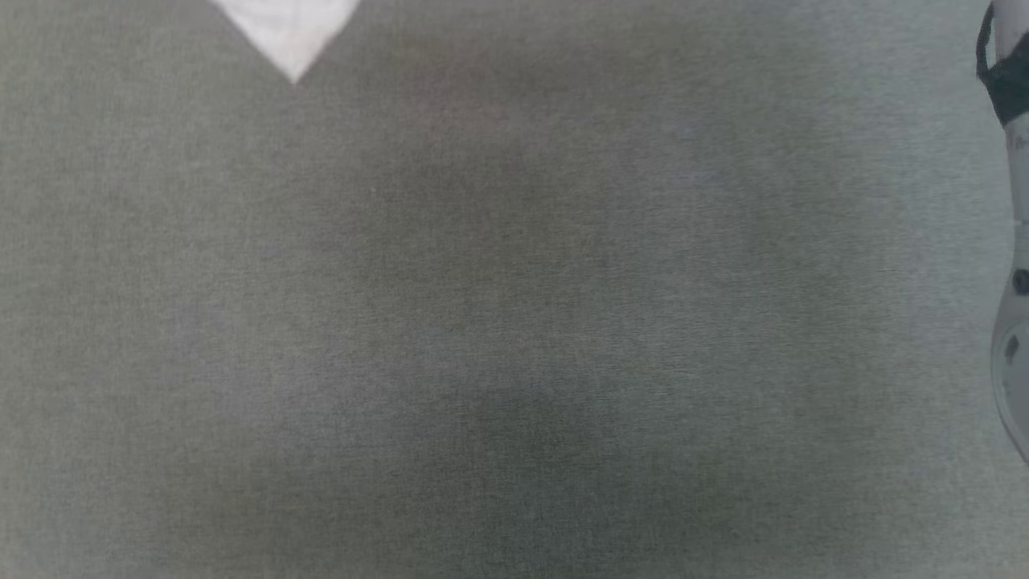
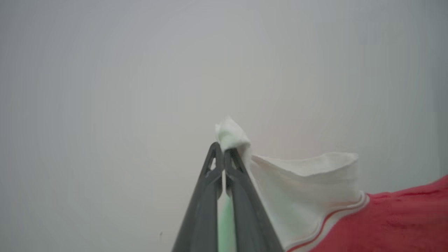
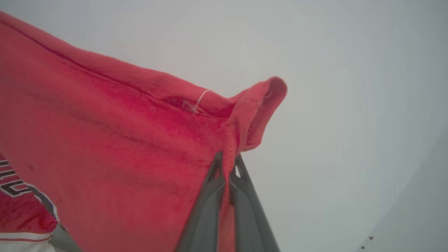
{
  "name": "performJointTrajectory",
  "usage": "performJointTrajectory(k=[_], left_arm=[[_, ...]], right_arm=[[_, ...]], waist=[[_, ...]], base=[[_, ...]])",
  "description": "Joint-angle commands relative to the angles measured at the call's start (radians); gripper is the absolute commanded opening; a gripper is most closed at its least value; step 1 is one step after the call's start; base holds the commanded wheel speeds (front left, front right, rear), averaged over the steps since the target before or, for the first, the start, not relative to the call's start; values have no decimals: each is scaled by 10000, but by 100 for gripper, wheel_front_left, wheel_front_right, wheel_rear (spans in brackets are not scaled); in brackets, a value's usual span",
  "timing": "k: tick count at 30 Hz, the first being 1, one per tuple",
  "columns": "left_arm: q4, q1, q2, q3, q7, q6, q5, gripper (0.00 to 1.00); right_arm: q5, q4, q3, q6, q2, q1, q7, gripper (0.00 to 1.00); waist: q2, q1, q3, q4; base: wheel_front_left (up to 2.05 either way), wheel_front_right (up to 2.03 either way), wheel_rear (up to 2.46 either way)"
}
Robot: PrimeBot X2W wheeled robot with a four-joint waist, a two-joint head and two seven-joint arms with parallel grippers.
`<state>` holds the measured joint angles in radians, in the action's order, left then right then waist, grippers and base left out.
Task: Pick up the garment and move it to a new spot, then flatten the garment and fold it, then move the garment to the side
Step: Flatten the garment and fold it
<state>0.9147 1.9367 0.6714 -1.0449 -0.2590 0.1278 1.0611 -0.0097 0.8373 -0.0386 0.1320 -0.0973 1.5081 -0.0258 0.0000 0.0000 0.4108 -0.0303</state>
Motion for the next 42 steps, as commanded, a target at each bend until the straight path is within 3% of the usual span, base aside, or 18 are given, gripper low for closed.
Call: performJointTrajectory(k=[1,4,9,16,25,32,42], left_arm=[[-451,128,137,425,-59,28,-247,0],[-1076,-881,295,571,-57,29,-479,0],[-1619,-2454,690,-272,207,20,357,0],[-2403,-4561,1281,-1412,1567,21,2079,0],[-3445,-6811,1804,-2041,3309,21,3472,0],[-4945,-8738,2486,-2246,4262,-249,4021,0],[-8299,-11148,4187,-2310,4127,-1712,4362,0]], right_arm=[[-321,257,127,-26,111,210,366,0],[-678,952,201,-26,222,120,528,0],[-726,2129,-97,-26,203,-488,416,0],[414,3315,-796,-27,189,-1737,-187,0],[2249,3352,-2166,-26,36,-3651,-1103,0],[4220,1350,-3939,-26,-816,-6018,-2491,0],[6258,-3369,-4908,-26,-3293,-9640,-4389,0]], waist=[[0,0,225,188],[0,0,240,328],[0,0,-15,597],[0,0,-486,839],[0,0,-1060,1044],[0,0,-1469,1113],[0,0,-1701,1066]], base=[[0,0,0],[0,0,0],[0,0,0],[0,0,0],[0,0,0],[0,0,0],[0,0,0]])
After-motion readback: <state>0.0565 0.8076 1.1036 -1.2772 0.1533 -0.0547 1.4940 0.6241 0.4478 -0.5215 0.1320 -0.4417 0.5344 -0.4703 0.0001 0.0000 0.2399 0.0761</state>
